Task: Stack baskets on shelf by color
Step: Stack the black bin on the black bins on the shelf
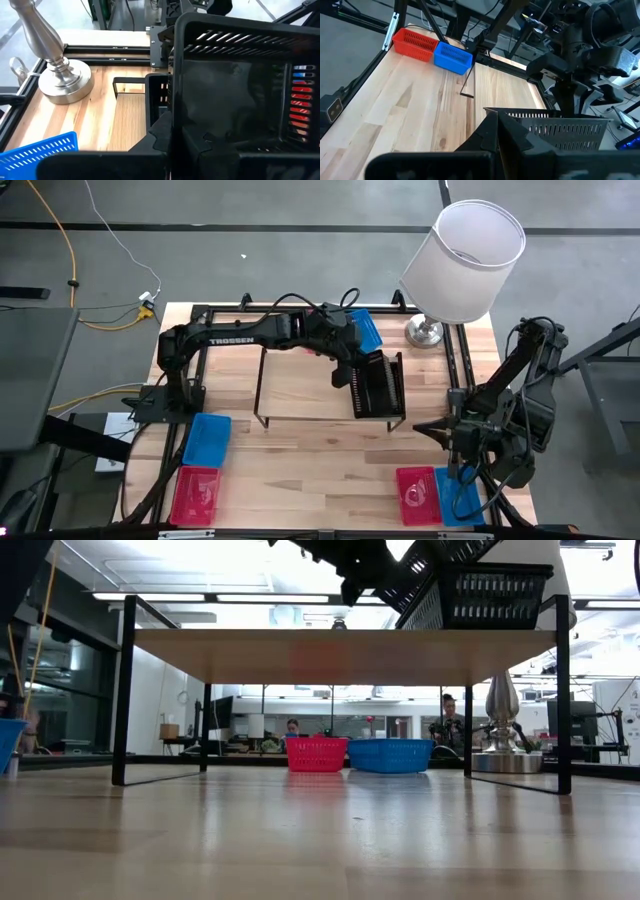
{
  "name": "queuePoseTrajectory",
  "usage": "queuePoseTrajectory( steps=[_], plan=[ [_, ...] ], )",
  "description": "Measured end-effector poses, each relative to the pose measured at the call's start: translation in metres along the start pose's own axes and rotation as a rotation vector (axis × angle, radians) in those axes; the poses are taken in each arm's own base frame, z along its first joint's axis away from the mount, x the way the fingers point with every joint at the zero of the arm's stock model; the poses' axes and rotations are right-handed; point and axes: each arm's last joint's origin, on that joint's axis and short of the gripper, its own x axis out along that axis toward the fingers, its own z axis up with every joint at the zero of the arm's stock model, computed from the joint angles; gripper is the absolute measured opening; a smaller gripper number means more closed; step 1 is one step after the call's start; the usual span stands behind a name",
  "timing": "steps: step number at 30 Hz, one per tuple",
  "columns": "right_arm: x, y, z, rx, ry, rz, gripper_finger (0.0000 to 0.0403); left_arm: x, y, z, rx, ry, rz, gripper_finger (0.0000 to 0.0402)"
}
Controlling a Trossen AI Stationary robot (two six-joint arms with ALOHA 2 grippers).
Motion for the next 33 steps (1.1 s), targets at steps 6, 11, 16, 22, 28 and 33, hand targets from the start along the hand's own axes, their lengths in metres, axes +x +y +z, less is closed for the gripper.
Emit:
queuePoseTrajectory(
  steps=[6, 11, 16, 22, 28, 33],
  plan=[
    [0.0, 0.0, 0.0, 0.0, 0.0, 0.0, 0.0, 0.0, -0.001, 0.0, 0.01, 0.0, -0.002, 0.0039],
    [0.0, 0.0, 0.0, 0.0, 0.0, 0.001, 0.0, 0.0, -0.001, 0.0, 0.006, 0.0, -0.002, 0.0078],
    [0.0, 0.0, 0.0, 0.0, 0.0, 0.0, 0.0, -0.001, -0.001, 0.002, 0.006, -0.006, 0.001, 0.0128],
    [0.0, 0.0, 0.0, 0.003, 0.0, 0.0, 0.0, -0.021, -0.002, 0.03, 0.017, -0.068, 0.009, 0.017],
    [0.004, -0.002, 0.0, 0.07, 0.008, -0.022, 0.0, -0.048, -0.009, 0.047, -0.031, -0.003, -0.002, 0.0159],
    [0.015, -0.008, 0.001, 0.099, 0.051, -0.019, 0.0, -0.055, -0.024, 0.025, -0.001, 0.187, 0.068, 0.0081]
  ],
)
